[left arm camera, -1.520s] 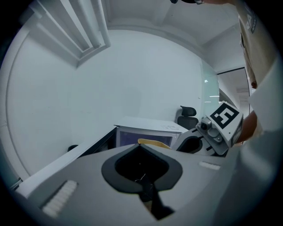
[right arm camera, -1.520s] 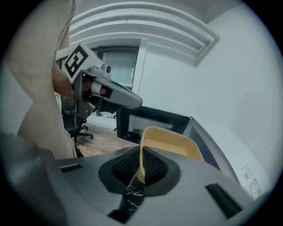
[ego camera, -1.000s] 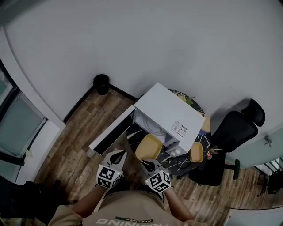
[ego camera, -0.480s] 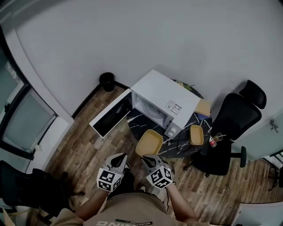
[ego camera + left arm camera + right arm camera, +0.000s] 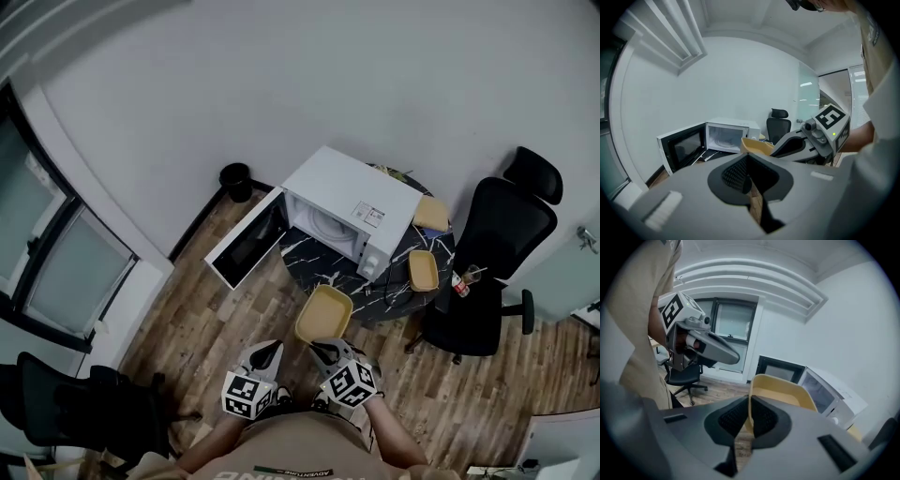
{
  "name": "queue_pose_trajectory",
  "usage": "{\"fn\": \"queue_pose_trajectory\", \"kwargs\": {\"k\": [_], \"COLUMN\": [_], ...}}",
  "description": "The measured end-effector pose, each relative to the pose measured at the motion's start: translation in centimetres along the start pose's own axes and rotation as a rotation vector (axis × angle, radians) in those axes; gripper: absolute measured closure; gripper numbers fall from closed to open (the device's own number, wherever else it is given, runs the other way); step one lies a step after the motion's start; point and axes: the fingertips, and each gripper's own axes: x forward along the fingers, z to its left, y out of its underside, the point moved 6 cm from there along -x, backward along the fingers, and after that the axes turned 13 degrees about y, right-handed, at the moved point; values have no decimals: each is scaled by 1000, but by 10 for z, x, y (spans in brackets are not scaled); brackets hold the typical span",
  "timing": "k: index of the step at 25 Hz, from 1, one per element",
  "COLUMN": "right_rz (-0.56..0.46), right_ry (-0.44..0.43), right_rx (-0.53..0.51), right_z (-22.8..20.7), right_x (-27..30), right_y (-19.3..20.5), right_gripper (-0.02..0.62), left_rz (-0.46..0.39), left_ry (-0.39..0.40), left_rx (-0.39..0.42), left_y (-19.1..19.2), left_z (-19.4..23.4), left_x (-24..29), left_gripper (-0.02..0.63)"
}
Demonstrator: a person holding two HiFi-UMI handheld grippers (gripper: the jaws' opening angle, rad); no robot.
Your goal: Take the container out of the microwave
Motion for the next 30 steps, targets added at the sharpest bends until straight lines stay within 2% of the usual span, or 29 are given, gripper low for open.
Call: {"fn": "queue_pose_trajectory", "kwargs": {"k": [5, 10, 19, 30], "right_rz": [15, 44, 61, 55], "right_ry": [32, 49, 54, 69], "right_rx": [-17, -13, -45, -34], "right_z": [2, 1, 3, 2], "right_x": [-6, 1, 4, 9], "right_y": [-7, -8, -11, -10], "right_gripper": [586, 586, 586, 586], "left_rz": [-48, -43, -50, -39], "left_ry": [39, 60, 56, 40], "left_rx": [33, 25, 24, 21], "left_y": [-13, -9, -5, 1], "left_z": [7, 20, 26, 26], "left_x": [3, 2, -4, -15], "left_gripper": [603, 603, 603, 603]}}
